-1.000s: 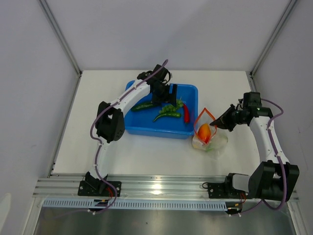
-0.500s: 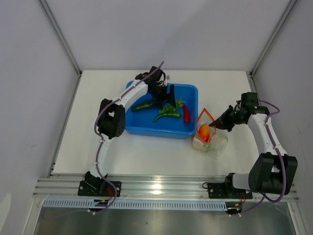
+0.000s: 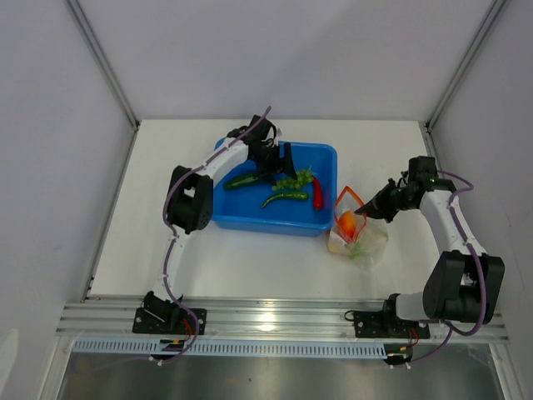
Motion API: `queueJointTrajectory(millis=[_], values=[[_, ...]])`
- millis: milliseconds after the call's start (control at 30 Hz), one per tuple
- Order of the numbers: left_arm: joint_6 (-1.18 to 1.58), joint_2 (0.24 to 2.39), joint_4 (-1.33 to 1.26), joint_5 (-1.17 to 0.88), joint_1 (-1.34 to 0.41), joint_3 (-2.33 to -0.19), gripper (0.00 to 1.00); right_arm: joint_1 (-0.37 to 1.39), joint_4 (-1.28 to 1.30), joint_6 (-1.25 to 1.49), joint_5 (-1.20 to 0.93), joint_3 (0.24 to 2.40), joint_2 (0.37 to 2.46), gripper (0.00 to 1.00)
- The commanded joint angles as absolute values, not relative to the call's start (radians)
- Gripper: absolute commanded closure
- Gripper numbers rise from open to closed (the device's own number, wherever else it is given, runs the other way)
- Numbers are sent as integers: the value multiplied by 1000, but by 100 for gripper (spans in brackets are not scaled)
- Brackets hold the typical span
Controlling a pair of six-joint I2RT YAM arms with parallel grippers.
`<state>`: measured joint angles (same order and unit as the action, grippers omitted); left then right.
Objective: Place the food in the zip-top bag and seal the zipper
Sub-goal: Pick up the fake fruit from the bin.
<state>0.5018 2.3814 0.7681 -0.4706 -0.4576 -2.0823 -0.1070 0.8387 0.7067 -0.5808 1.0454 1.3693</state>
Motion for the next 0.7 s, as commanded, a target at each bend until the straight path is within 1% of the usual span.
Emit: queueJointTrajectory(millis=[0, 67, 167, 233, 333, 667], values=[[549, 2321, 644, -422, -453, -2031, 14, -112, 819, 710, -578, 1048, 1374, 100], [577, 2319, 611, -393, -453, -2036, 14, -112, 821, 709, -580, 1049, 1382, 100], [659, 2355, 647, -333, -453, -2095, 14, -112, 824, 701, -578, 1052, 1385, 100], [731, 2367, 653, -315, -453, -2097, 14, -112, 830, 698, -578, 1055, 1391, 100], [773, 2382, 643, -347, -454, -2085, 14, -112, 831, 695, -575, 1055, 1393, 100], [742, 2381, 623, -374, -508, -2042, 12, -114, 833, 687, -569, 1049, 1397, 100]])
